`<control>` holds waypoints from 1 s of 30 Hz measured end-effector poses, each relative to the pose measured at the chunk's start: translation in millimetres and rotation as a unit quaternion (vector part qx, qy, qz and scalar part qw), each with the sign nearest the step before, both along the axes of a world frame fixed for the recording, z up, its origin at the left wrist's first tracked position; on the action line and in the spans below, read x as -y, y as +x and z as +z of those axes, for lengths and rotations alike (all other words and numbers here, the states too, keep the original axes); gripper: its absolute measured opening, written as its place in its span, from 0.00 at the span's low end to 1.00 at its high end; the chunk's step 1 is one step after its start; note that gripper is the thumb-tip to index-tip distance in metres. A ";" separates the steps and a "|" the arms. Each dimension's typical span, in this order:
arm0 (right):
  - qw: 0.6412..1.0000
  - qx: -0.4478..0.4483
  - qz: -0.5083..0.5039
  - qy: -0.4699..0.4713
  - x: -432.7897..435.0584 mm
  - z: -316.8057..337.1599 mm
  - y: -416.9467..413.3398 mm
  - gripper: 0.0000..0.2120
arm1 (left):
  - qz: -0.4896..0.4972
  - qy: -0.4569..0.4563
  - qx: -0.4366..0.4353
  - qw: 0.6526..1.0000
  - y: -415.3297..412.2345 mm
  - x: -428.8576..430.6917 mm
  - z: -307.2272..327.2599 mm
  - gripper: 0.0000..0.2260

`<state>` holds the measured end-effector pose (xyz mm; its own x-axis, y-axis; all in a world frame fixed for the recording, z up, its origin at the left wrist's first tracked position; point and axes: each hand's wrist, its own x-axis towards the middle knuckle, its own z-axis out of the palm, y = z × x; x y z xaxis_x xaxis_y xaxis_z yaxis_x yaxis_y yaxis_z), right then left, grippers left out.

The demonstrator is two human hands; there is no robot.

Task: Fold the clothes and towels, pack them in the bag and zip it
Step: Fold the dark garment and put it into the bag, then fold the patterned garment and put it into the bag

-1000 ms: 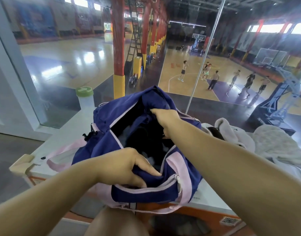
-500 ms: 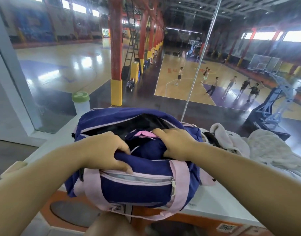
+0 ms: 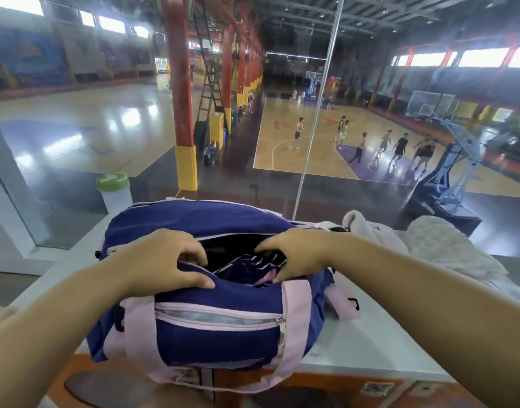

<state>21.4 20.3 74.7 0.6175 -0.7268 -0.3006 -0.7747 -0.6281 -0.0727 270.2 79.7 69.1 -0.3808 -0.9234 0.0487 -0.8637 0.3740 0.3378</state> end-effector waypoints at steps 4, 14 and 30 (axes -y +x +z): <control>0.991 0.126 -0.042 -0.003 -20.7 29.9 -19.6 0.23 | -0.023 -0.015 -0.044 0.999 -25.3 0.9 4.6 0.25; 0.955 0.166 -0.236 -0.066 -89.7 14.8 -161.0 0.22 | -0.121 -0.047 -0.118 0.985 -148.3 0.1 8.0 0.13; 0.814 0.086 -0.567 -0.089 -115.7 -100.7 -297.6 0.54 | -0.262 0.006 -0.092 0.961 -368.6 34.5 -99.9 0.12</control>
